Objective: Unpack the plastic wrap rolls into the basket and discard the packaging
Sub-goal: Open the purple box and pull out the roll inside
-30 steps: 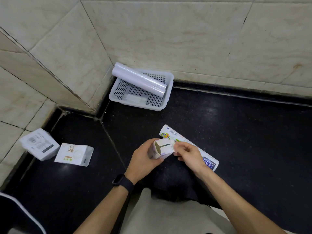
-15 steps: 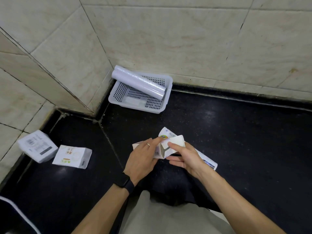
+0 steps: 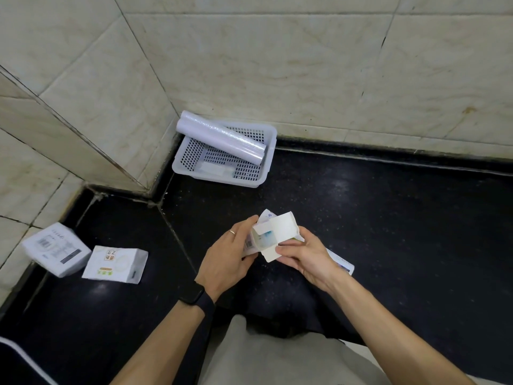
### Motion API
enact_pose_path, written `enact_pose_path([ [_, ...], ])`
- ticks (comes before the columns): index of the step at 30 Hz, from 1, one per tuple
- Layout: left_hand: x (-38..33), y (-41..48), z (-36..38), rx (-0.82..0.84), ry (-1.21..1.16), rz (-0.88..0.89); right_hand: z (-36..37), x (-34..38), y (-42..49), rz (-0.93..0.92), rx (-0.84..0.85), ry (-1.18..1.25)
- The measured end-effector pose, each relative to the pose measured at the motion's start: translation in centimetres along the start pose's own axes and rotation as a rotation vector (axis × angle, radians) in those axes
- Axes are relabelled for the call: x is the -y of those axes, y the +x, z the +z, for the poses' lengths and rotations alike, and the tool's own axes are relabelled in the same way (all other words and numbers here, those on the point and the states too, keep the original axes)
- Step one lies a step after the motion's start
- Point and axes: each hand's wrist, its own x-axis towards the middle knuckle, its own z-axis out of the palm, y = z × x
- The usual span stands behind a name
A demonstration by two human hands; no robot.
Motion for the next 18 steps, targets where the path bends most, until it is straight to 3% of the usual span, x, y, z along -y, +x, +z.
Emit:
enact_pose_path([
  [6,0.0,0.2,0.4,-0.017,0.034,0.057,-0.1,0.3,0.0,-0.020,-0.012,-0.005],
  [11,-1.0,0.5,-0.3,0.036,-0.068,-0.057,-0.2,0.2,-0.2,-0.038,-0.001,-0.037],
  [14,-1.8,0.9,-1.0,0.077,-0.247,-0.207,-0.3,0.1,-0.5,-0.104,0.009,-0.156],
  [18,-1.8,1.4,-1.4,0.096,-0.317,-0.244,-0.4,0.2,-0.7,-0.248,-0.013,-0.341],
])
